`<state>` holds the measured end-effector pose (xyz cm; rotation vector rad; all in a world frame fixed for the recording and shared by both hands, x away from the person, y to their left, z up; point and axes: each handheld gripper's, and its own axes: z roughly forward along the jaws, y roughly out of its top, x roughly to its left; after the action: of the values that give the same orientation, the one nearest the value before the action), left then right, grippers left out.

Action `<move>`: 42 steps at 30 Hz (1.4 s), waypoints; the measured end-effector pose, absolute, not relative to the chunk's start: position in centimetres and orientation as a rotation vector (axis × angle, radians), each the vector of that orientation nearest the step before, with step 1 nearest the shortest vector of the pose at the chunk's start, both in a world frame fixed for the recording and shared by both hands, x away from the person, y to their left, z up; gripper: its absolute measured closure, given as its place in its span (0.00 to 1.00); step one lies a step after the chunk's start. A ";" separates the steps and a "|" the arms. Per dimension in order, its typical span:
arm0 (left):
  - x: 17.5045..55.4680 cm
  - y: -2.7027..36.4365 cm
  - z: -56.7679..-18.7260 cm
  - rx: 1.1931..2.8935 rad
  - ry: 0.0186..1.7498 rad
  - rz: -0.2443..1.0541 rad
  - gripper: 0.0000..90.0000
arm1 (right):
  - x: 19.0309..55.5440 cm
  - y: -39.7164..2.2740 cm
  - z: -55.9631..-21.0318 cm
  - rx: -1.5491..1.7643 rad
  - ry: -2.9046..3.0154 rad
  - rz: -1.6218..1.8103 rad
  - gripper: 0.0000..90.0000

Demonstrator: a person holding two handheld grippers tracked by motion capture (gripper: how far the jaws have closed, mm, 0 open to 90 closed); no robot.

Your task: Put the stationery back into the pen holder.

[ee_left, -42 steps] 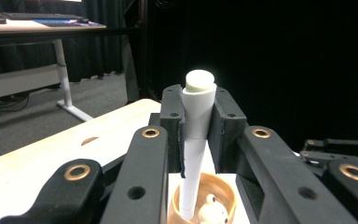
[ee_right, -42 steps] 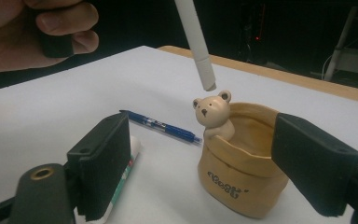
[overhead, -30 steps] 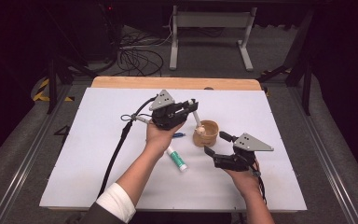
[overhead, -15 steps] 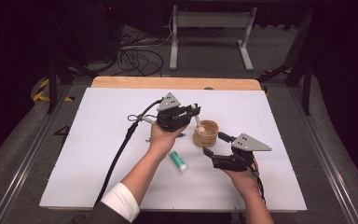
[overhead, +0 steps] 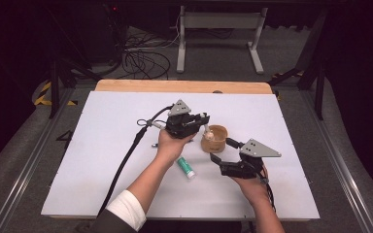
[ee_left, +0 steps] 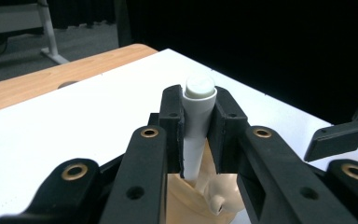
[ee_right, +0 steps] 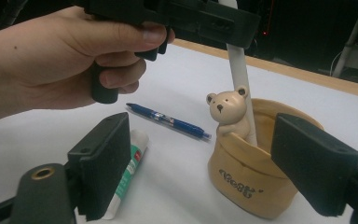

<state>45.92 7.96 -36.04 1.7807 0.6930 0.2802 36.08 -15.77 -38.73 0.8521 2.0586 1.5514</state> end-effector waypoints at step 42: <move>46.5 7.1 -37.7 1.852 0.716 0.286 0.83 | 36.1 -15.5 -38.9 0.848 2.072 1.545 0.24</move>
<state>46.51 7.11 -37.70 1.8521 0.7158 0.2861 36.08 -15.47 -38.85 0.8483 2.0722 1.5453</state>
